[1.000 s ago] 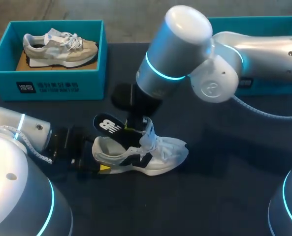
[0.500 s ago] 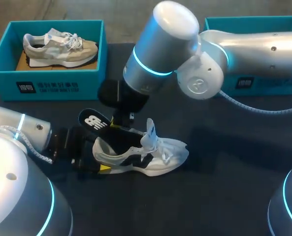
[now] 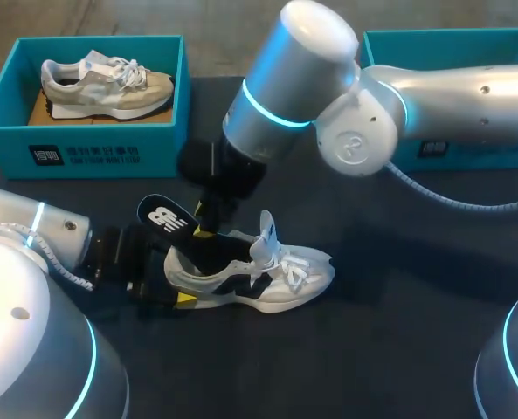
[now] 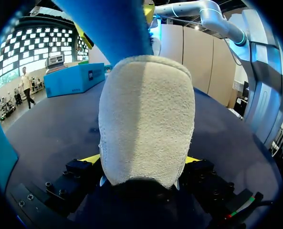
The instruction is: Take the shoe out of the shoebox, open the shoe tongue, remove and reinsert the insole, then place the shoe into the shoebox
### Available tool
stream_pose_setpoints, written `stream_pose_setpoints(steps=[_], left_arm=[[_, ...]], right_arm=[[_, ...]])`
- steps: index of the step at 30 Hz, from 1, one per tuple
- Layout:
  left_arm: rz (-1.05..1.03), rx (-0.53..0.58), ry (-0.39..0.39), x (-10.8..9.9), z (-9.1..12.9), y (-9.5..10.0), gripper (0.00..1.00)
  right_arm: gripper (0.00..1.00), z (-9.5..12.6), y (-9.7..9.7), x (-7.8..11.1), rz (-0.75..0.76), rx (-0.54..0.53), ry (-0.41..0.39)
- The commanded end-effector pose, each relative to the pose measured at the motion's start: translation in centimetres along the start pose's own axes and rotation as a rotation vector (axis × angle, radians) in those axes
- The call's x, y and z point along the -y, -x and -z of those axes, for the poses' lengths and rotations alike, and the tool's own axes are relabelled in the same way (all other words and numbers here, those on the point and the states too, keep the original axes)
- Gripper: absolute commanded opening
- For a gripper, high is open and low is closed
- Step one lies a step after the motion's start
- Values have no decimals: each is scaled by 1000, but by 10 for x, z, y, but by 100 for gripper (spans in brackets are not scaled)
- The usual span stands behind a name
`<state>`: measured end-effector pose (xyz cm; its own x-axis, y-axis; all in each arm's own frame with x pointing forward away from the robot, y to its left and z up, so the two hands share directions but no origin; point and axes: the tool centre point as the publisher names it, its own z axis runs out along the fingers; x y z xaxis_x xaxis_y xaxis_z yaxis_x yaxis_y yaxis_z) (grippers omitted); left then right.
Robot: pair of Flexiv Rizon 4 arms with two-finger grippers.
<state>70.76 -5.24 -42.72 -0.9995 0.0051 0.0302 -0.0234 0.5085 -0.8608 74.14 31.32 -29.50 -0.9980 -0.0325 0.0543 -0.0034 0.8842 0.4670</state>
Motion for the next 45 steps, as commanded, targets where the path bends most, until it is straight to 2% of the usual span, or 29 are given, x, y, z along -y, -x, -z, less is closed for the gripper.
stream_pose_setpoints(steps=[1, 5, 13, 24, 35, 45], left_arm=[[-1, -2, 5, -4, -2, 3, 0], [-1, -2, 5, -4, -2, 3, 0], [-1, -2, 5, -4, -2, 3, 0], [-1, -2, 5, -4, -2, 3, 0], [-1, -2, 5, -4, -2, 3, 0], [-1, -2, 5, -4, -2, 3, 0]], right_arm=[[46, 13, 1, 9, 5, -62, 52], [48, 13, 4, 11, 6, -126, 113], [47, 6, 5, 13, -32, -236, 303], [47, -1, 2, 4, -115, -337, 321], [45, -10, 0, -11, -219, -313, 365], [45, -23, -4, -21, -232, -345, 381]])
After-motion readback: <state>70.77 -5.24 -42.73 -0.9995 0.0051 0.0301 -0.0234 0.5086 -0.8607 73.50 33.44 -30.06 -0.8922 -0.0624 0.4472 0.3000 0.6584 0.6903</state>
